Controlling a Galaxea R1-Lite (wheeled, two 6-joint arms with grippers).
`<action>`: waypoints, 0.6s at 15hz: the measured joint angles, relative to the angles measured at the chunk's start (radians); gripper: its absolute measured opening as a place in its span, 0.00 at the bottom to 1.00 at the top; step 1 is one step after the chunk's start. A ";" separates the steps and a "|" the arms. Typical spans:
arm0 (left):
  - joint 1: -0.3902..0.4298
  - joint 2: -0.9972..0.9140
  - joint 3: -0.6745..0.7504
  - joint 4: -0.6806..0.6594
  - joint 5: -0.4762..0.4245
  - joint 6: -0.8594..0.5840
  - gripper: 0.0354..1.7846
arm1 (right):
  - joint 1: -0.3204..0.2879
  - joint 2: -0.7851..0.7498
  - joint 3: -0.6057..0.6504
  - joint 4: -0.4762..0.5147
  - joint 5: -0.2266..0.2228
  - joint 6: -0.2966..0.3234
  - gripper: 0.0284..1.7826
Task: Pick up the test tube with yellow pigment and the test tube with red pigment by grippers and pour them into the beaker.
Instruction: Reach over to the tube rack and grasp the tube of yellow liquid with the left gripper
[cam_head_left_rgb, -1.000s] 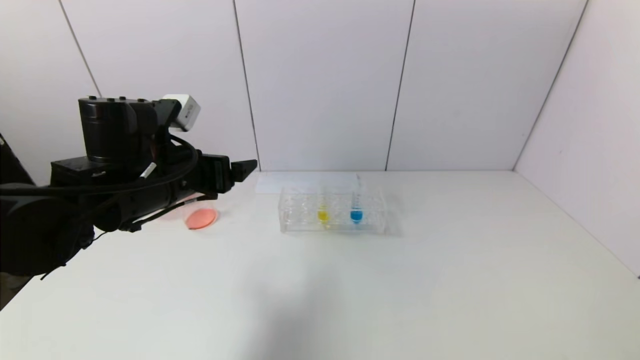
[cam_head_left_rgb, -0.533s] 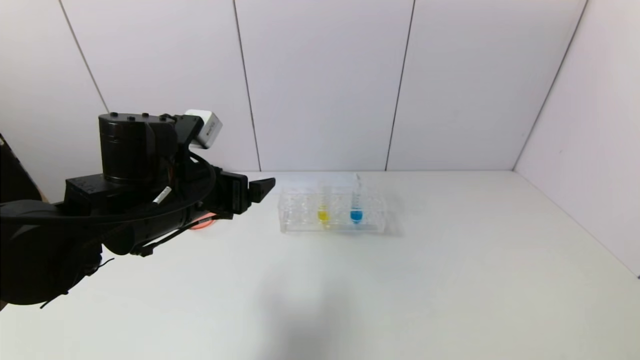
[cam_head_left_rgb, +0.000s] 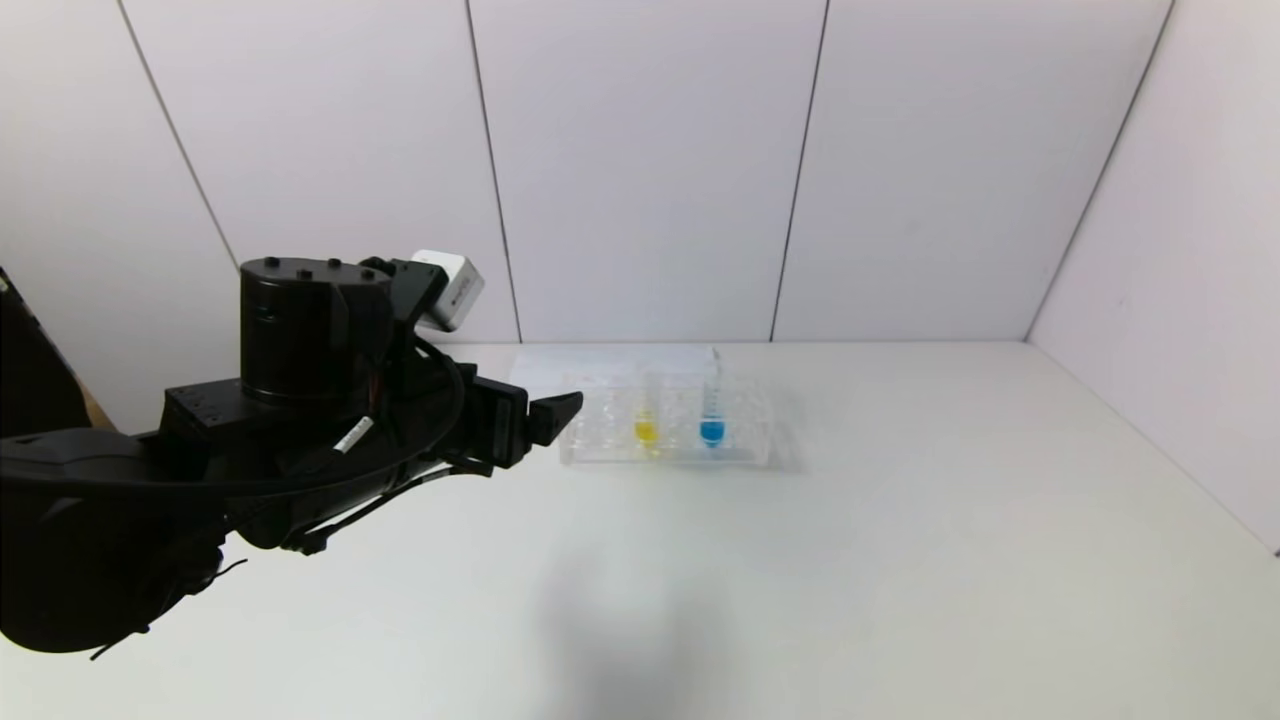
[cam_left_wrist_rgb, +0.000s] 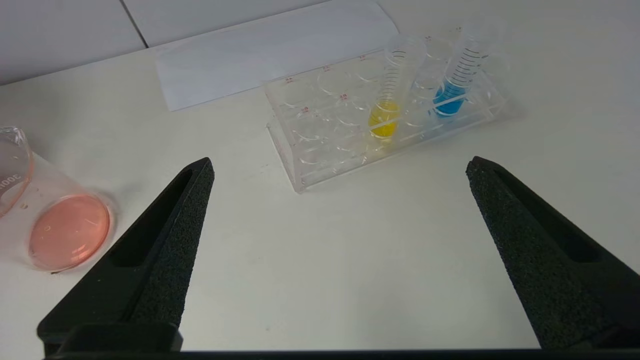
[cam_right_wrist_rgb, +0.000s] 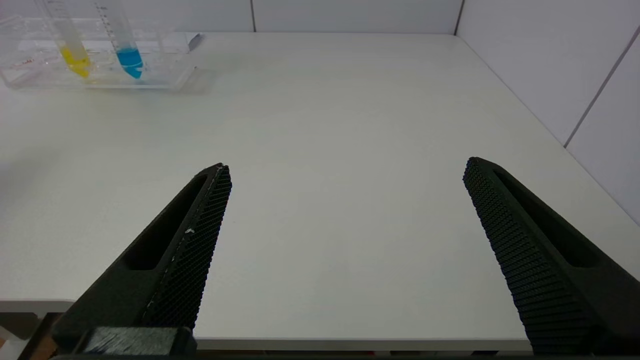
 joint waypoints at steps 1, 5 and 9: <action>-0.005 0.004 0.002 0.000 0.000 0.000 0.99 | 0.000 0.000 0.000 0.000 0.000 -0.001 0.95; -0.033 0.038 0.003 -0.006 0.003 0.000 0.99 | 0.000 0.000 0.000 0.000 0.000 0.000 0.95; -0.060 0.100 0.005 -0.128 -0.006 -0.002 0.99 | 0.000 0.000 0.000 0.000 0.000 0.000 0.95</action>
